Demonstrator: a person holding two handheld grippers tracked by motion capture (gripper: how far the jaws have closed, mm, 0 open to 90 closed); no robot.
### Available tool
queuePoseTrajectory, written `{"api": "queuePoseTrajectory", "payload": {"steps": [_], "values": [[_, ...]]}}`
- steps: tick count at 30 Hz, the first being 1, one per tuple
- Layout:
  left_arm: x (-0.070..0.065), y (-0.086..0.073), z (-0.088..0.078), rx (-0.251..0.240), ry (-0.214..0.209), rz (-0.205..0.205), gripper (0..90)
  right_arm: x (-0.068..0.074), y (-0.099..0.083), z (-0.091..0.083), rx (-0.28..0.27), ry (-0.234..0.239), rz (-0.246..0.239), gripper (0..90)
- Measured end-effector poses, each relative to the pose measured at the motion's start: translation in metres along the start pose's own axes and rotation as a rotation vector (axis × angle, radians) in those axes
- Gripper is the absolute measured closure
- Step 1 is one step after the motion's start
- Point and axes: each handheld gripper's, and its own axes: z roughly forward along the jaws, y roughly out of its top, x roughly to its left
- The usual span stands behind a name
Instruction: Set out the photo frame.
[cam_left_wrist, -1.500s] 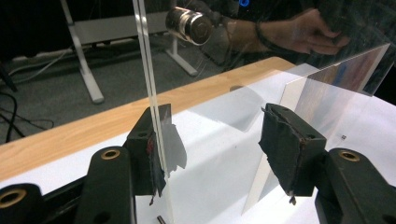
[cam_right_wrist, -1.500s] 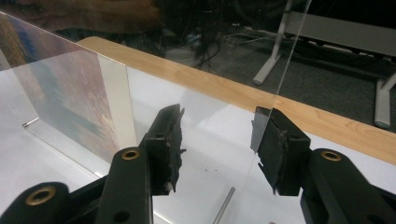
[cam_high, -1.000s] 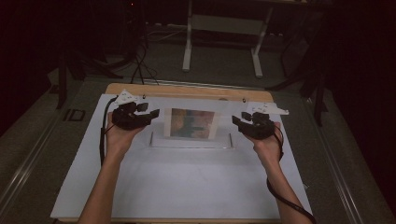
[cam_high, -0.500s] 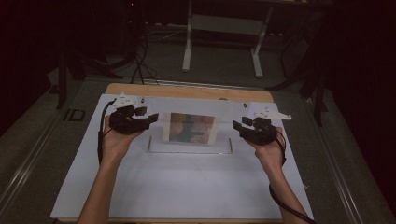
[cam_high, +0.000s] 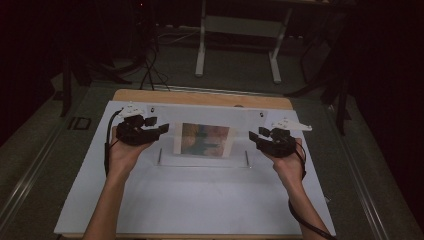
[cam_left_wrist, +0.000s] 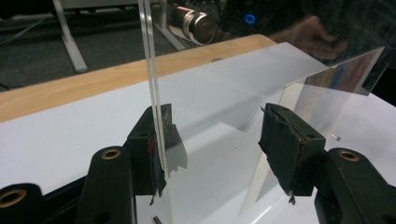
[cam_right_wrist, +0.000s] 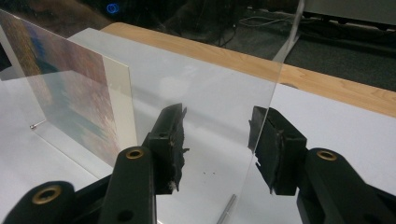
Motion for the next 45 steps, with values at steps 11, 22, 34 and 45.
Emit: {"api": "queuePoseTrajectory", "payload": {"steps": [11,22,34,45], "values": [[0.005,-0.004,0.001,-0.027,-0.019,-0.018,43.8,0.001,-0.002,-0.002,-0.003,0.008,0.001,56.2],[0.002,-0.004,0.001,-0.025,-0.001,-0.031,43.1,-0.004,-0.002,0.001,-0.014,0.032,0.003,56.2],[-0.002,-0.004,0.001,-0.021,0.021,-0.002,39.1,-0.007,-0.005,0.000,-0.018,0.046,-0.002,50.3],[0.000,-0.008,-0.004,-0.039,0.020,-0.016,34.4,-0.007,-0.010,-0.002,0.000,0.035,-0.025,46.0]]}}
